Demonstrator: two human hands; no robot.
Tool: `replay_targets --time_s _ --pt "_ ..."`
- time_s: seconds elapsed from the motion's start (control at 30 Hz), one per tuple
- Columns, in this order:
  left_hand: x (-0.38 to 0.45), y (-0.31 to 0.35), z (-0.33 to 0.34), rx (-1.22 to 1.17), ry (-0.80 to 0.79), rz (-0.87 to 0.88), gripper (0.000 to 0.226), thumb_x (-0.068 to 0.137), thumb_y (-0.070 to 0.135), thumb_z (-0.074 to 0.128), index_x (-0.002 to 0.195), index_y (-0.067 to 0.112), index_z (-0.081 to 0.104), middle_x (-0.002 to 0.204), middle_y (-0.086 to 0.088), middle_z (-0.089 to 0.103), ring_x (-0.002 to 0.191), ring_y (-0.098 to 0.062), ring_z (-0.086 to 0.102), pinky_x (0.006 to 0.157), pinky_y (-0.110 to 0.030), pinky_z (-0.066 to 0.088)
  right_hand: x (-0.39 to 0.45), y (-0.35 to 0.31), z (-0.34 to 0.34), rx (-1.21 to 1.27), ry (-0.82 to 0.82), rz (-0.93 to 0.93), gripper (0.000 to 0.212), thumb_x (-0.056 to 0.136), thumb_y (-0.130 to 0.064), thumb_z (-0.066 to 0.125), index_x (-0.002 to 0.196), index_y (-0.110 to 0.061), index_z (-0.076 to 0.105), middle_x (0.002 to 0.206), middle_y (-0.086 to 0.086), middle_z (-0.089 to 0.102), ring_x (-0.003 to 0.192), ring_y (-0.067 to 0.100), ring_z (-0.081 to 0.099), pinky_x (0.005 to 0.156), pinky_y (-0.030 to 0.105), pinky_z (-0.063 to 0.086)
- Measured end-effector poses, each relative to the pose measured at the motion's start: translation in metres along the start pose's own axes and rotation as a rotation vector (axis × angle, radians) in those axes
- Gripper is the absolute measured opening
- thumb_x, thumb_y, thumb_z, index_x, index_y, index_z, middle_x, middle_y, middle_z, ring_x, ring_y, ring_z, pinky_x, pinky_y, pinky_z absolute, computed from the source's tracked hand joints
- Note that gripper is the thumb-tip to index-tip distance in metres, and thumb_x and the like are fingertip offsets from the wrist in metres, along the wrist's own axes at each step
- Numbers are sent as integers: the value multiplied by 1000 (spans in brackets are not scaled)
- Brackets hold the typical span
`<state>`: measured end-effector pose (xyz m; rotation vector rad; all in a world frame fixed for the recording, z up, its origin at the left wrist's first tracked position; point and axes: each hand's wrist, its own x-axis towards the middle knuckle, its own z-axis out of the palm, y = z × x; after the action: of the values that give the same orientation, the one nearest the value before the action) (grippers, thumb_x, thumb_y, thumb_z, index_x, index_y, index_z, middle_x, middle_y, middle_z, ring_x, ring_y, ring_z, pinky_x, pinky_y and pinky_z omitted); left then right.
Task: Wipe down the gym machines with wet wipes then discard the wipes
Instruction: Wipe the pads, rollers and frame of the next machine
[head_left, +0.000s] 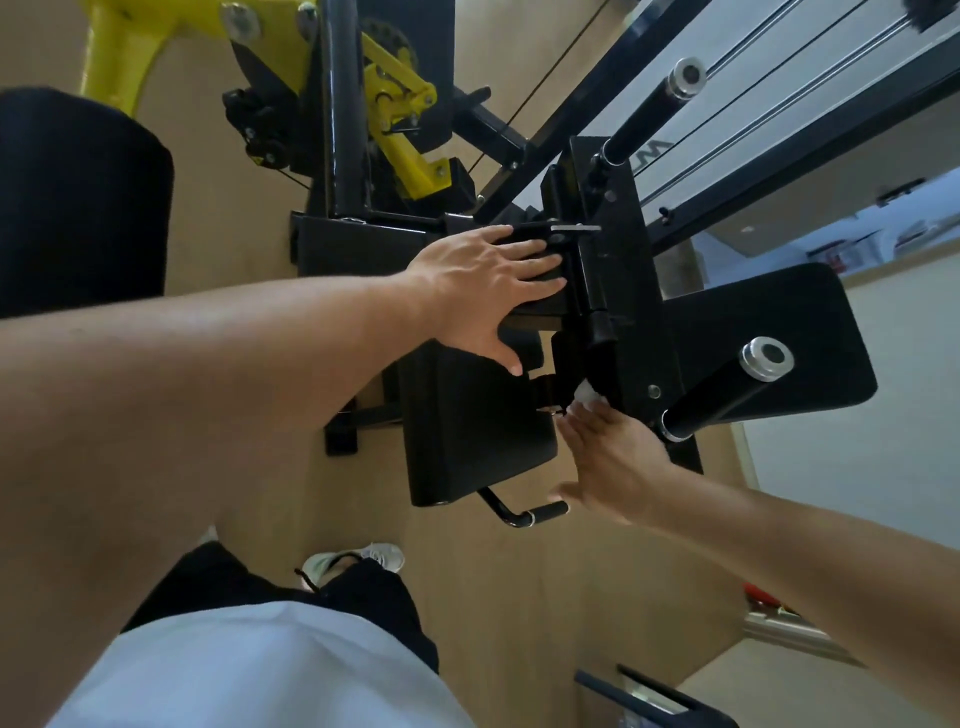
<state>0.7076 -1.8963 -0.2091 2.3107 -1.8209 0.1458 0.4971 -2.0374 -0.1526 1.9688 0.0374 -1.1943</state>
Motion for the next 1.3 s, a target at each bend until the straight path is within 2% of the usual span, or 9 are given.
replay_targets --time_s 0.17,0.37,0.6,0.7,0.8,1.0,1.1,1.23,1.3 --pt "-1 2 -5 -10 -32 48 94 84 84 43 159 36 12 168 -1 10 156 -27 4 126 -48 12 30 19 -16 -68 67 56 91 100 -71 22 161 -8 -4 170 15 -3 156 29 -10 127 45 -4" --pt "-4 1 -6 -35 66 98 75 95 69 40 157 28 30 164 2 28 153 -24 18 125 -44 19 12 5 -6 -49 16 16 90 101 -69 20 161 -6 -2 169 16 -2 156 28 -9 127 44 -6" --pt "-3 3 -4 -61 50 84 83 90 71 49 157 27 28 164 3 26 154 -23 16 126 -43 18 32 39 -26 -102 153 -106 57 109 -43 20 161 -21 20 169 11 12 157 30 2 127 50 2" --pt "-2 2 -2 -58 32 85 86 88 71 52 158 27 26 165 2 24 154 -23 14 126 -43 16 29 33 -20 -18 104 -61 63 109 -46 18 161 -11 14 169 12 11 157 28 1 127 47 6" --pt "-2 1 -2 -59 16 83 88 88 72 52 159 28 22 166 2 20 155 -23 11 127 -43 13 6 12 5 -98 51 -132 66 109 -47 17 160 -6 7 170 14 6 157 29 -2 127 47 2" --pt "-3 3 -1 -60 26 72 88 88 73 51 158 28 23 166 2 20 155 -24 13 126 -42 13 36 25 -15 -59 81 -46 66 108 -44 18 160 -5 9 169 16 6 157 31 -1 127 48 5" --pt "-3 3 -1 -63 27 62 88 89 73 50 158 28 23 166 3 20 155 -23 12 127 -41 13 29 15 -14 -1 44 15 71 108 -51 16 161 -4 2 169 16 1 157 29 -5 127 46 0" --pt "-4 2 0 -72 33 63 88 88 75 49 158 28 23 166 3 19 155 -23 12 127 -41 13 -1 -4 7 -82 -49 -120 74 108 -54 17 160 -4 3 169 18 3 157 31 -4 127 48 2" --pt "-4 2 -1 -75 35 62 88 88 75 49 158 28 23 166 3 19 155 -23 12 127 -41 13 8 5 -1 5 -10 -36 81 104 -62 18 161 -7 -1 170 14 3 157 27 -5 127 43 -1"
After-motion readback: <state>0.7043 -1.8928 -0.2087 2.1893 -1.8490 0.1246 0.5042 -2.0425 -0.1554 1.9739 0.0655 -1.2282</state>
